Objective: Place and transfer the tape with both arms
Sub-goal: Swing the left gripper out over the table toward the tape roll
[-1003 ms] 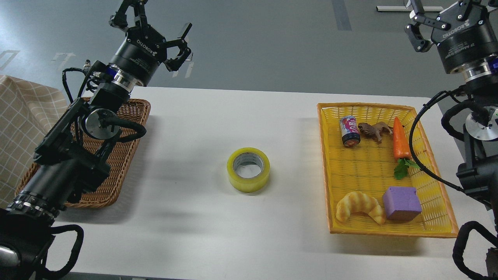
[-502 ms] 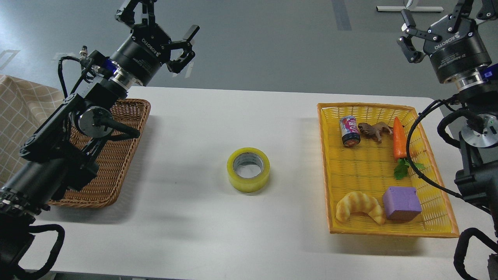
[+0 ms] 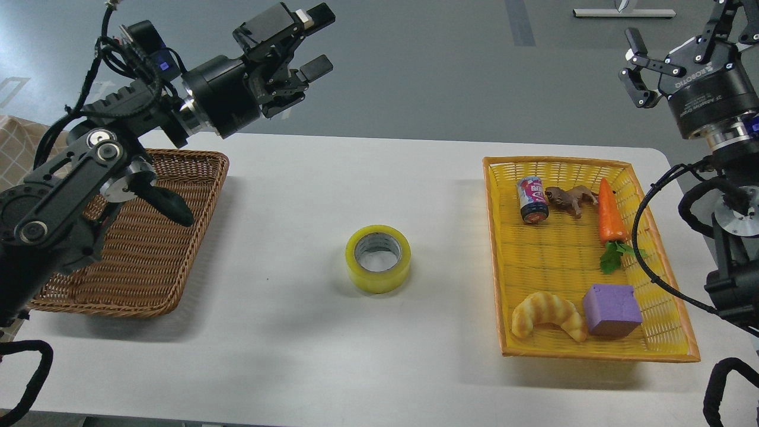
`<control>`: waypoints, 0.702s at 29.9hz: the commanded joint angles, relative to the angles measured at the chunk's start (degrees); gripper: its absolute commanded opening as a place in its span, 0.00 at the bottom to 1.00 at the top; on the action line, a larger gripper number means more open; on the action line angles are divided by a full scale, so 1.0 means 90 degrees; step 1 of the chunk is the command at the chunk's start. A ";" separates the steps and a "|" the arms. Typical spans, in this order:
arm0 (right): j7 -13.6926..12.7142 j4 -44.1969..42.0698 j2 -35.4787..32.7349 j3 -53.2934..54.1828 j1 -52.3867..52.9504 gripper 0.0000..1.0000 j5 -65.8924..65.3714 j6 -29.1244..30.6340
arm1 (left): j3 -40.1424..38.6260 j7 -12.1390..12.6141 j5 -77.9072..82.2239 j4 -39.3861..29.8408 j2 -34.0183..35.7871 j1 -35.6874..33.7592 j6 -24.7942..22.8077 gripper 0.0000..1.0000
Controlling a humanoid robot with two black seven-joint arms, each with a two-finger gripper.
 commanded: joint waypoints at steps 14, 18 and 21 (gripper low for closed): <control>0.0334 -0.0010 0.0063 0.0023 -0.0456 1.00 -0.0008 -0.0001 | 0.1520 0.0059 0.4110 -0.0388 0.0254 -0.0088 -0.0019 0.98; 0.0413 -0.0010 0.0072 0.0033 -0.0681 1.00 -0.0008 -0.0001 | 0.1979 0.0342 0.5193 -0.0388 0.0224 -0.0127 -0.0028 0.98; 0.0422 -0.0010 0.0063 0.0043 -0.0798 1.00 -0.0008 -0.0001 | 0.2038 0.0517 0.5496 -0.0368 0.0224 -0.0108 -0.0048 0.98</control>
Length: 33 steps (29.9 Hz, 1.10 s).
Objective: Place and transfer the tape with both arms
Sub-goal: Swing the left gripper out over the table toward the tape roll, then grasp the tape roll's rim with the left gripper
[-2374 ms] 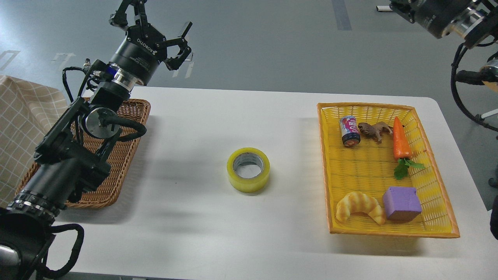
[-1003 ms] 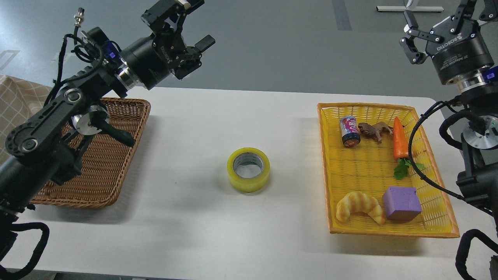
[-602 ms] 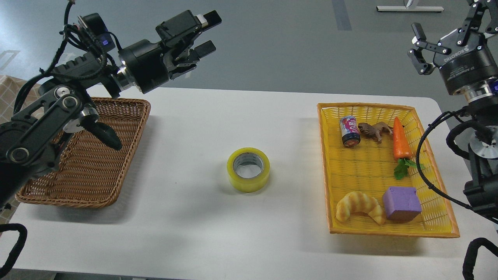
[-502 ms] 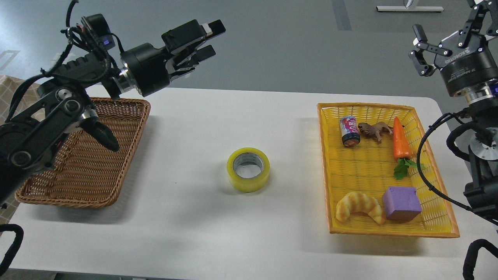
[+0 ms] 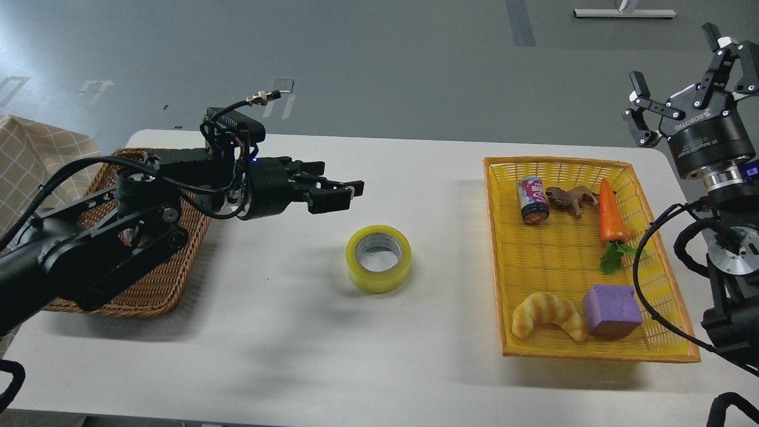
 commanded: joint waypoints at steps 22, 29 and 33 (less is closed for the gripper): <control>0.0015 0.0005 -0.0047 0.0053 -0.0149 1.00 0.0000 0.0000 | 0.0634 0.0908 0.1394 -0.0119 -0.1009 -0.0216 -0.0134 0.98; 0.0015 0.0005 -0.0047 0.0063 -0.0159 1.00 0.0000 0.0000 | 0.0645 0.1036 0.1404 0.0144 -0.1195 -0.0109 -0.0134 0.98; 0.0015 0.0005 -0.0047 0.0063 -0.0159 1.00 0.0000 0.0000 | 0.0664 0.1046 0.1394 0.0448 -0.1371 -0.0089 -0.0134 0.98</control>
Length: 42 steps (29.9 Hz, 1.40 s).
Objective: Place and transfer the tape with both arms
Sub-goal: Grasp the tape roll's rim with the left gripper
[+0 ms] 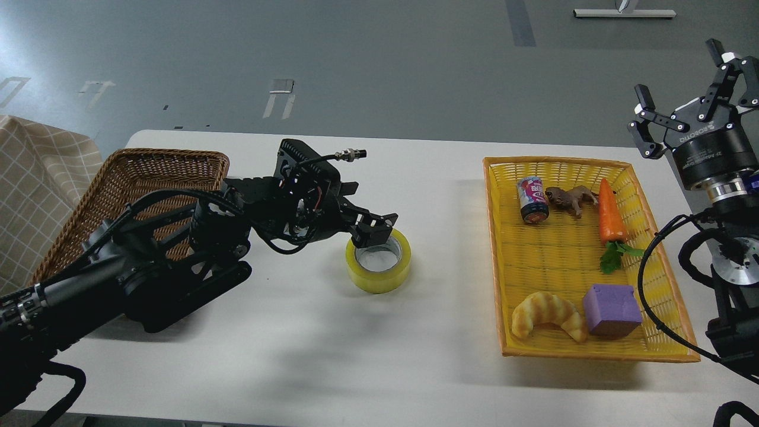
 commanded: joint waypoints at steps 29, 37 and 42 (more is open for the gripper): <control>0.0029 -0.0109 0.0008 0.0009 -0.0006 1.00 0.0000 0.0000 | 0.0702 0.0382 -0.0041 0.1111 -0.0497 0.0013 0.0000 0.96; 0.0029 -0.0119 -0.0002 0.0009 -0.0015 1.00 0.0000 0.0000 | 0.0712 0.0382 -0.0032 0.1130 -0.0576 0.0033 0.0000 0.73; 0.0029 -0.0119 -0.0002 0.0009 -0.0015 1.00 0.0000 0.0000 | 0.0731 0.0382 -0.0032 0.1326 -0.0605 0.0033 0.0000 0.41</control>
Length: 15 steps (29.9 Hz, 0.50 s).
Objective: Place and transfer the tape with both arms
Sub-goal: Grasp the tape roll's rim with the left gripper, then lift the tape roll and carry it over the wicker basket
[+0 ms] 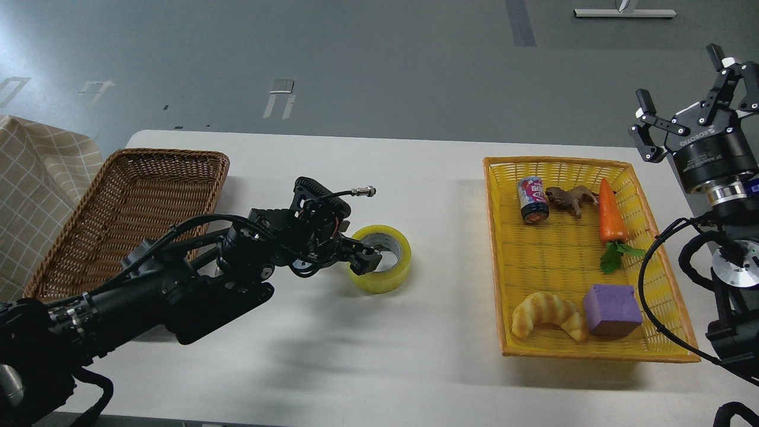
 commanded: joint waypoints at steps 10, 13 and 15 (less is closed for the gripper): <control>-0.0001 -0.0010 0.0009 0.0000 -0.0055 1.00 0.0000 0.0000 | 0.0083 -0.0166 -0.0029 0.0354 -0.0097 -0.0086 0.0000 0.00; -0.0001 0.0000 0.0029 0.0029 -0.0046 1.00 0.0010 0.0000 | 0.0064 -0.0185 -0.0039 0.0314 -0.0029 -0.0193 0.0000 0.00; -0.0001 0.0000 0.0048 0.0068 -0.0036 1.00 0.0010 0.0000 | 0.0083 -0.0186 -0.0136 0.0217 0.0049 -0.0408 0.0000 0.00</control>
